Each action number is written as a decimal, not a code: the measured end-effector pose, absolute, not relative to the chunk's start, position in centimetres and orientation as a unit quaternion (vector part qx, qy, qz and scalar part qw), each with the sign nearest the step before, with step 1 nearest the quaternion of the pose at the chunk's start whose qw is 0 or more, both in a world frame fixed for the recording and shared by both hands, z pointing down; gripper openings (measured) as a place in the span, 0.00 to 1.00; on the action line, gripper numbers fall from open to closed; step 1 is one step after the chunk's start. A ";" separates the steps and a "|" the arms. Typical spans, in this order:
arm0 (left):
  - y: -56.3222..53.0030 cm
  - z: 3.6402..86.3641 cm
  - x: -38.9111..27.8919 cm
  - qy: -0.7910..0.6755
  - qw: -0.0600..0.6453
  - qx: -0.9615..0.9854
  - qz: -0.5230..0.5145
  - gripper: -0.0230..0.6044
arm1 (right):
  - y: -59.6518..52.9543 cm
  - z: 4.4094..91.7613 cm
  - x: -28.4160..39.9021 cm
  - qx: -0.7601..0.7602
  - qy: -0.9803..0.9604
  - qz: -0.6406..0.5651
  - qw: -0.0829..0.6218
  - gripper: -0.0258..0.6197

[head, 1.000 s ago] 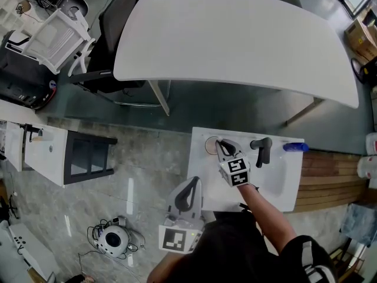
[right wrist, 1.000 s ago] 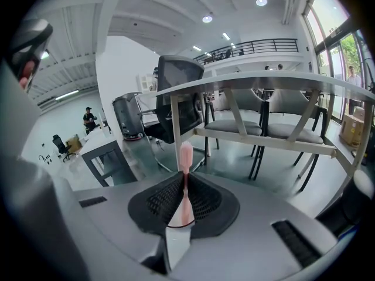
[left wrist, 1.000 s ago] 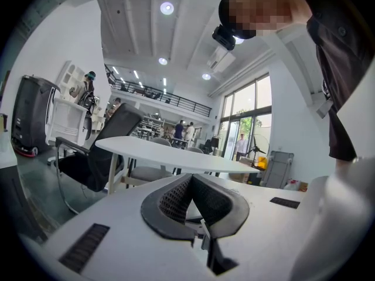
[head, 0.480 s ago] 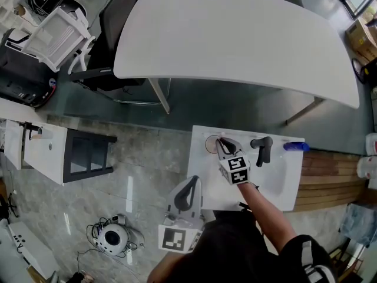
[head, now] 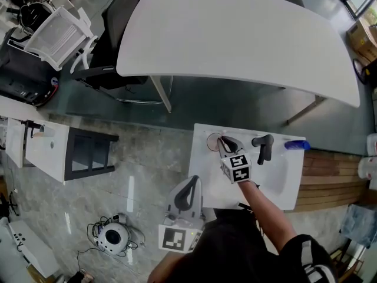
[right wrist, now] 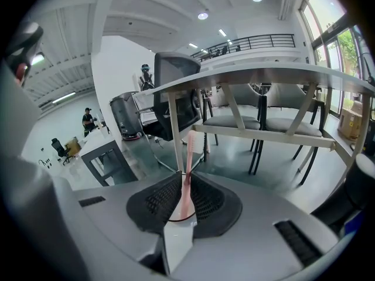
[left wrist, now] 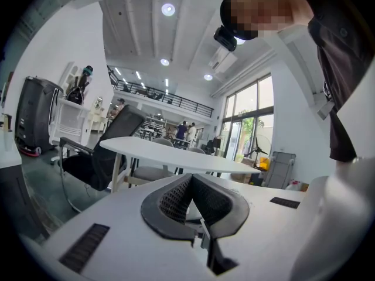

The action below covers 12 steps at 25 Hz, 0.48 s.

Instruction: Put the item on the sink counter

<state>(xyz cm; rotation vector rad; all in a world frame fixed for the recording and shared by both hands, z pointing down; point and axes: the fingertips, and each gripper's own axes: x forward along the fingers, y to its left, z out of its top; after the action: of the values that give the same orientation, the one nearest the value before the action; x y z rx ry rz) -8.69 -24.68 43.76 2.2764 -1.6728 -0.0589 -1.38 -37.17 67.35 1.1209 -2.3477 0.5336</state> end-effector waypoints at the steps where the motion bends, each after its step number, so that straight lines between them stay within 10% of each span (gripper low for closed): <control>1: -24.5 43.8 -8.8 -0.585 0.157 0.796 -0.021 0.06 | -37.1 67.4 -1.3 0.411 -0.857 0.196 0.241 0.09; 12: -22.9 43.0 -9.2 -0.587 0.151 0.795 -0.021 0.06 | -36.5 67.0 -0.8 0.420 -0.853 0.200 0.235 0.09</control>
<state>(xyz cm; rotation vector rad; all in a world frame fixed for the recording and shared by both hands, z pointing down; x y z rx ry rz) -9.21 -22.88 43.04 2.2830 -1.6847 -0.0610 -0.83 -36.48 67.00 1.1532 -2.3418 0.5482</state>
